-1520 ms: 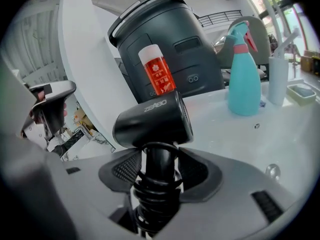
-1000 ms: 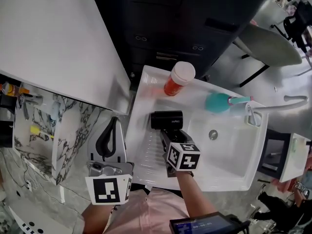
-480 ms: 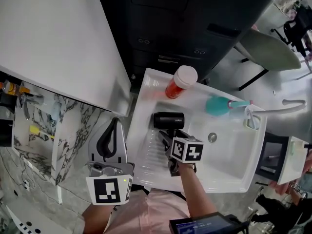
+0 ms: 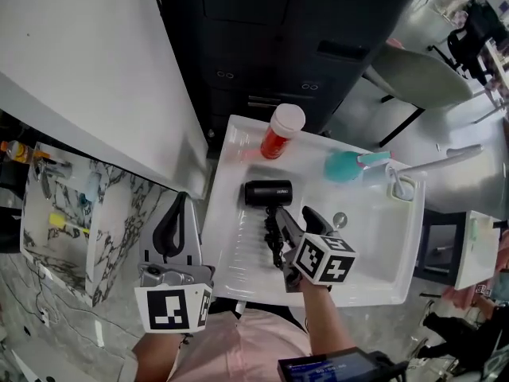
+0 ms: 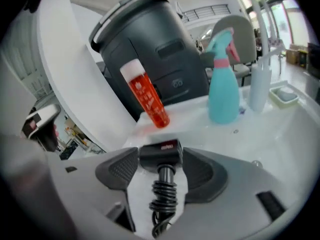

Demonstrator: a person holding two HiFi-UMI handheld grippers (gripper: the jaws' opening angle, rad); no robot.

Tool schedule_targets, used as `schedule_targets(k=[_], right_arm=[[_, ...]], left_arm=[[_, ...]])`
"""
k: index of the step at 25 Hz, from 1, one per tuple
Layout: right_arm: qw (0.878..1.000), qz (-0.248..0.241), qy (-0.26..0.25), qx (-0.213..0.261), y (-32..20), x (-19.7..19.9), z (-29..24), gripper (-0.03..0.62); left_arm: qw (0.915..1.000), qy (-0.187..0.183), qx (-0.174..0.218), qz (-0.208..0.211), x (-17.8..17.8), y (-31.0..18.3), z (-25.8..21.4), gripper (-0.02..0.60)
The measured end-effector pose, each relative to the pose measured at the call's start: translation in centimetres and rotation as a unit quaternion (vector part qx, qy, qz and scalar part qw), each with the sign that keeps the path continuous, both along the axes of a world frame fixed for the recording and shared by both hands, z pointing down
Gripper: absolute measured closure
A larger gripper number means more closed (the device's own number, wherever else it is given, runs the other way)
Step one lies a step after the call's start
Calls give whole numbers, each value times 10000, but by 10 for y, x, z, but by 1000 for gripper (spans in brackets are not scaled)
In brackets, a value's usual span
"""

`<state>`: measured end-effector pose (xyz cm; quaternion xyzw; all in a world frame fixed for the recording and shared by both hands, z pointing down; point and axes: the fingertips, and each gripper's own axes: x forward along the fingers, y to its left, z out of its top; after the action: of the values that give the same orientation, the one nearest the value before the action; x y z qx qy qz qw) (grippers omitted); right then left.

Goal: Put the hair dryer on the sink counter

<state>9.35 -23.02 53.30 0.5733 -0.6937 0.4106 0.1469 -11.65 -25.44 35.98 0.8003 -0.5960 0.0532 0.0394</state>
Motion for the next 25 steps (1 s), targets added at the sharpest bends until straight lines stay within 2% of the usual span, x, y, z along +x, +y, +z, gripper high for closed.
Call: schedule_targets(k=[2,4,7,10,14,19,25], right_arm=[[9975,49,61,700,0,0,-43,332],[9885,-15,206,1497,3,-6,-92,382],[9634,-203,594,2607,16,-24,-161,478],[9361,-292,938,3377,28,-39,-209,524],[9187,-272,1044,3800,59,-57,-244,592],[8982,-241,1304,4190,81,-72,-276,594],[8834,-298,1501,4430,103,-82,-294,594]], left_arm=[[9999,95,67,29,-1,7,-13,572],[9996,151,231,54,-3,15,-33,572],[9982,207,538,135,-4,30,-69,572],[9948,276,941,289,-4,45,-104,572],[9912,292,1210,448,-5,77,-132,572],[9864,242,1511,607,-4,102,-153,572],[9839,291,1606,733,-2,121,-161,572]])
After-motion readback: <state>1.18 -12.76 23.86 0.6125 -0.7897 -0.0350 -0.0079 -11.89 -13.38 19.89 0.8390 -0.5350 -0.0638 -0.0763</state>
